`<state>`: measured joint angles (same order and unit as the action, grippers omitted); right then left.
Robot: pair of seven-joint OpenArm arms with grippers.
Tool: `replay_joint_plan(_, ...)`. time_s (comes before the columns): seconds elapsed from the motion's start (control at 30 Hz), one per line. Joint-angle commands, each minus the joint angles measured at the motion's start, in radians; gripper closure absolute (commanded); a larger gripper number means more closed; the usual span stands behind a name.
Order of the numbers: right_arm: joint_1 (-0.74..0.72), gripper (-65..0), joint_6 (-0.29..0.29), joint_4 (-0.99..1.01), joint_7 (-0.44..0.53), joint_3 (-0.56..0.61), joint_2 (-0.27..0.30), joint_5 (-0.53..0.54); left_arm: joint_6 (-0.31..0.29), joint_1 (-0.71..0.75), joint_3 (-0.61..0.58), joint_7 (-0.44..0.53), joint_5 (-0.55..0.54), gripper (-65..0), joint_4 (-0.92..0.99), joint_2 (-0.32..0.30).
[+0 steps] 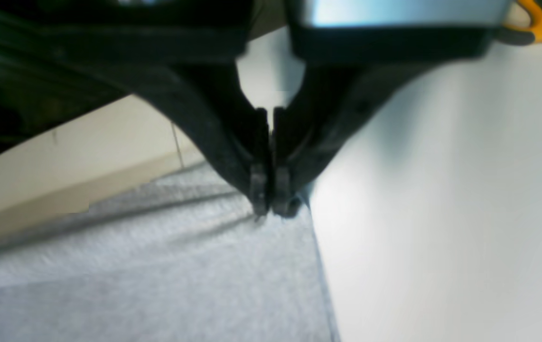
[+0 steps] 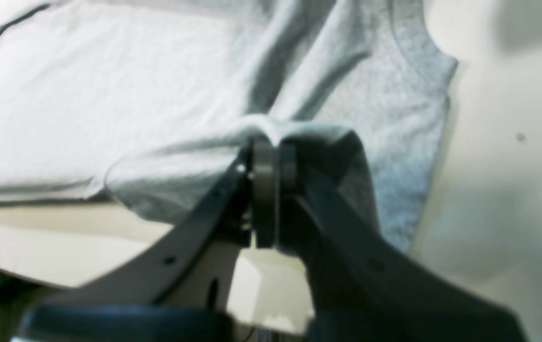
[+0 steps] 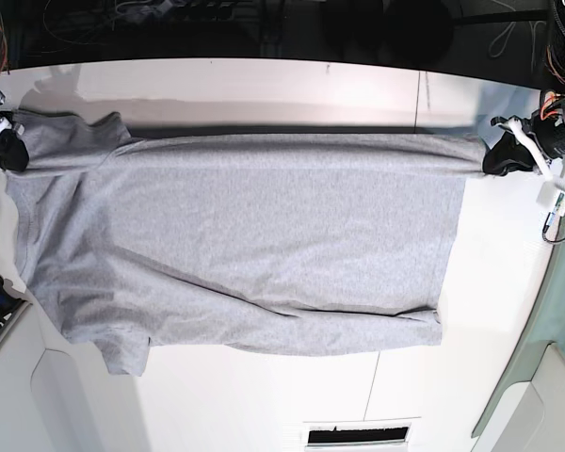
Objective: Layout the t-shirt on the table in an organized manner, then fold the t-shirt properly
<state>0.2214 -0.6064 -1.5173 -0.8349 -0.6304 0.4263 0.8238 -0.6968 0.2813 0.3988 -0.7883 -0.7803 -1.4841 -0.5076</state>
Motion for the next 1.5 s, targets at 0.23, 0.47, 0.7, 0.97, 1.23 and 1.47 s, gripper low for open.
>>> replay_joint_plan(0.23, -0.19, 0.0, 0.005, 0.174, 0.091, 0.062, 0.019, -0.07, -0.001, -0.142, -0.011, 0.033, -0.014, 0.0, 0.151, -0.024)
replay_joint_plan(0.47, -0.304, 0.0, 0.005, 0.298, 0.109, 0.098, 0.019, -0.109, -0.001, -0.243, -0.142, 0.15, 0.088, 0.0, 0.265, -0.019)
replay_joint_plan(0.7, -0.304, -0.7, 0.008, 0.345, 0.146, 0.103, 0.019, -0.115, -0.001, -0.335, -0.164, 0.149, 0.097, 0.0, 0.293, -0.019)
replay_joint_plan(0.97, -0.288, -25.7, 0.019, 0.348, 0.147, 0.102, 0.019, -0.124, -0.001, -0.362, -0.176, 0.15, 0.092, -14.0, 0.294, -0.014)
replay_joint_plan(1.23, -0.29, -32.6, 0.027, 0.347, 0.134, 0.053, 0.019, -0.101, -0.001, -0.362, -0.189, 0.051, 0.025, -31.8, 0.294, -0.019)
replay_joint_plan(1.47, -0.285, -32.6, 0.027, 0.347, 0.101, -0.143, 0.02, -0.106, -0.001, -0.358, -0.17, -0.117, -0.223, -31.8, 0.294, -0.027)
